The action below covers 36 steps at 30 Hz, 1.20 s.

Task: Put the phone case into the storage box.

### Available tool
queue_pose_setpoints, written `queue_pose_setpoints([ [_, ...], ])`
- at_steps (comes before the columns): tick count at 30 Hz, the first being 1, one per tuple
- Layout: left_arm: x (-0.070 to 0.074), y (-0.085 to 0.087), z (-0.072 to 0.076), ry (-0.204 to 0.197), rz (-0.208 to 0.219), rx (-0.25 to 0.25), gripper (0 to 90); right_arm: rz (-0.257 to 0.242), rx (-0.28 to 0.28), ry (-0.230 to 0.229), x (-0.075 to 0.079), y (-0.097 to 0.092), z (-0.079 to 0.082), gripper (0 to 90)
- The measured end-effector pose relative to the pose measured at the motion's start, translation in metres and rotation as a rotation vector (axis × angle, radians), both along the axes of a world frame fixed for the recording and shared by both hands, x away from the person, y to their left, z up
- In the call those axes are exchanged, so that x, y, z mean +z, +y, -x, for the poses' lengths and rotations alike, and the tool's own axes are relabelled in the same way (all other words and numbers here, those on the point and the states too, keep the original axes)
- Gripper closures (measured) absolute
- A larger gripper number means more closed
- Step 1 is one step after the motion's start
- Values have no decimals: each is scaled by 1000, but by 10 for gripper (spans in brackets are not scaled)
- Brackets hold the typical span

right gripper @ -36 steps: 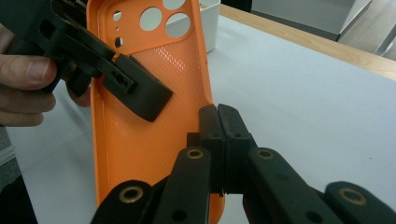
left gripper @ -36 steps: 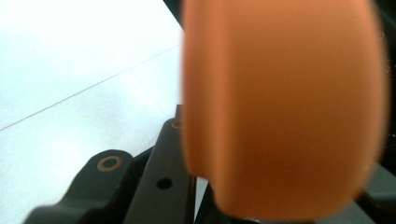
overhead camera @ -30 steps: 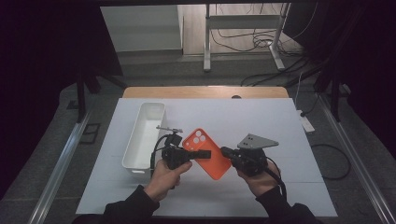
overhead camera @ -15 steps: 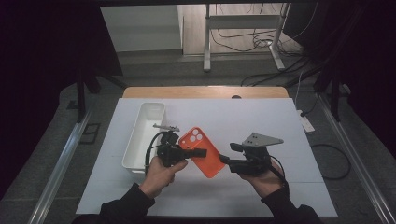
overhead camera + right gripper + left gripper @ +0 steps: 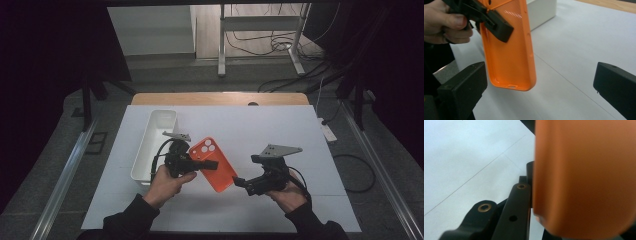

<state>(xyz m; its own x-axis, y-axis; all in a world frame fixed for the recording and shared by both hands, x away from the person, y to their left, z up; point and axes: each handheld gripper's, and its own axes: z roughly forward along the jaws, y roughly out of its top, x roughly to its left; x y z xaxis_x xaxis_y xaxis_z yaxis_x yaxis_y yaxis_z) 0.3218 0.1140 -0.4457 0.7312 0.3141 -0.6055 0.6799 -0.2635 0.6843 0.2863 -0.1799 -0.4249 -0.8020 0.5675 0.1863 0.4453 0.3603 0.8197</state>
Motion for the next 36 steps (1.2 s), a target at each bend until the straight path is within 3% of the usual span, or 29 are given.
queue_pose_setpoints([
  [3,0,1,0,-8,2,-18,862,-2,9,-3,-1,0,0,0],
  [16,1,-6,1,-43,11,-125,862,8,79,73,-8,11,1,0],
  [31,4,-11,4,-61,58,-186,860,40,133,151,-10,25,2,11],
  [36,7,-14,6,-71,68,-203,860,43,153,141,-9,28,3,132],
])
